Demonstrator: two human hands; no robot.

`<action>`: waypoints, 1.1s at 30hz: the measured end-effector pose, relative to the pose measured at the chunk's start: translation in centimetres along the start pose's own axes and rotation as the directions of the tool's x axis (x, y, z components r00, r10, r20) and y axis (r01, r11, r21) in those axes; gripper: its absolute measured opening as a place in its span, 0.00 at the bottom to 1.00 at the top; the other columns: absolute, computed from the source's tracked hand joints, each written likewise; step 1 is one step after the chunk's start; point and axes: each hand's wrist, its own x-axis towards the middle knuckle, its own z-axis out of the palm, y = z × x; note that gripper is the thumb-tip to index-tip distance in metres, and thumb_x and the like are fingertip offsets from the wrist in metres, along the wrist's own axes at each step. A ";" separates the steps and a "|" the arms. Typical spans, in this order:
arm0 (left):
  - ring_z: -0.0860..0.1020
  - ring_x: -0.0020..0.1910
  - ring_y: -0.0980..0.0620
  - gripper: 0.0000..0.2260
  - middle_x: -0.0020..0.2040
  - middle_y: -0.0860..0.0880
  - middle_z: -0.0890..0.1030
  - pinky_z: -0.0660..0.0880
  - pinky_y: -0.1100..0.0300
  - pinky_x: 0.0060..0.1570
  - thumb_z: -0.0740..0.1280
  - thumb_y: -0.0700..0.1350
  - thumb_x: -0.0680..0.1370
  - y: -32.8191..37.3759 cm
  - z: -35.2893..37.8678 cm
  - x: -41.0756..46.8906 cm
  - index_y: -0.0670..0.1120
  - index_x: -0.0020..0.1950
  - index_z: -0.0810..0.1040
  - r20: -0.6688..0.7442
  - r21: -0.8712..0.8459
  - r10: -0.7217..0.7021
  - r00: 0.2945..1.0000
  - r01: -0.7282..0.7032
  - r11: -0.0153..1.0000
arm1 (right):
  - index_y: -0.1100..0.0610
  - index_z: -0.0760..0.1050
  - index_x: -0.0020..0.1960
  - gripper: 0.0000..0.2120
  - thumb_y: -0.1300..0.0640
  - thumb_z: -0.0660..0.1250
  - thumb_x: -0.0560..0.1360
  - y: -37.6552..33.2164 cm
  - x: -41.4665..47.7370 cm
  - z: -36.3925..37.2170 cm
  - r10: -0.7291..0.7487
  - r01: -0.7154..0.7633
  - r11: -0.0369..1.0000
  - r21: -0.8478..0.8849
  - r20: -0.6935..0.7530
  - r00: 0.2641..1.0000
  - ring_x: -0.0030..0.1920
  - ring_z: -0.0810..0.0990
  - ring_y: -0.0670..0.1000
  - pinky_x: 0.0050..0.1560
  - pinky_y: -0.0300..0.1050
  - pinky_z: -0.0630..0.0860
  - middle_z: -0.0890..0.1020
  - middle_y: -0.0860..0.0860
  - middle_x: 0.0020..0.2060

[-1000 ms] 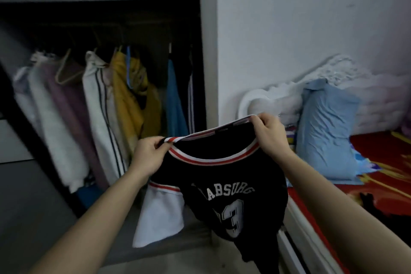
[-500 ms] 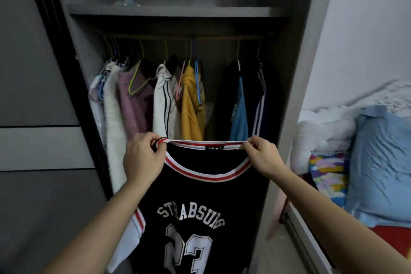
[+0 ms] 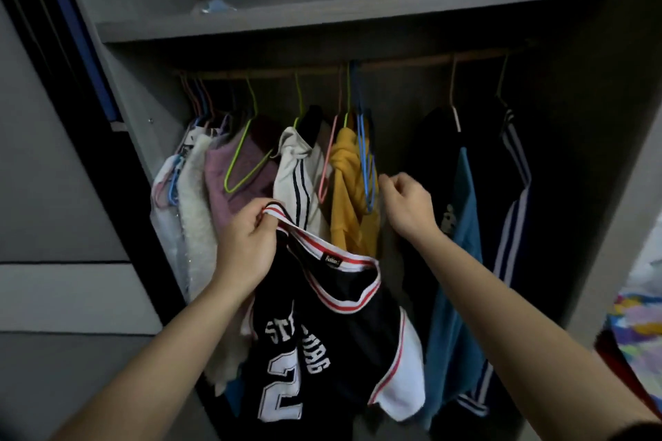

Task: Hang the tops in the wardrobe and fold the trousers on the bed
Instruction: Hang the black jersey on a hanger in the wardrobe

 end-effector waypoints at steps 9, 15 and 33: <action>0.71 0.25 0.60 0.05 0.29 0.53 0.76 0.66 0.66 0.29 0.72 0.44 0.76 -1.9 4.1 5.4 0.48 0.42 0.77 0.046 -0.117 0.014 0.999 -0.009 0.993 | 0.50 0.82 0.57 0.14 0.45 0.62 0.82 0.9 6.9 5.3 -0.049 0.046 0.998 -0.042 -0.055 0.997 0.40 0.79 0.39 0.43 0.38 0.79 0.79 0.38 0.39; 0.75 0.28 0.58 0.07 0.29 0.52 0.79 0.75 0.56 0.35 0.75 0.47 0.72 -4.4 5.3 8.4 0.47 0.37 0.80 0.083 0.007 0.115 0.990 -0.116 0.993 | 0.53 0.83 0.46 0.20 0.37 0.64 0.77 -1.2 7.5 5.5 0.067 -0.062 0.980 -0.191 0.021 0.998 0.45 0.81 0.48 0.48 0.48 0.79 0.84 0.49 0.42; 0.77 0.38 0.42 0.15 0.29 0.52 0.72 0.63 0.55 0.36 0.63 0.47 0.81 -9.5 5.7 7.6 0.48 0.34 0.70 0.422 -0.101 0.104 0.901 -0.067 0.993 | 0.54 0.70 0.53 0.10 0.49 0.55 0.84 -2.2 -4.8 3.3 0.058 -0.094 0.994 -0.049 -0.491 0.869 0.38 0.77 0.48 0.38 0.48 0.73 0.78 0.50 0.39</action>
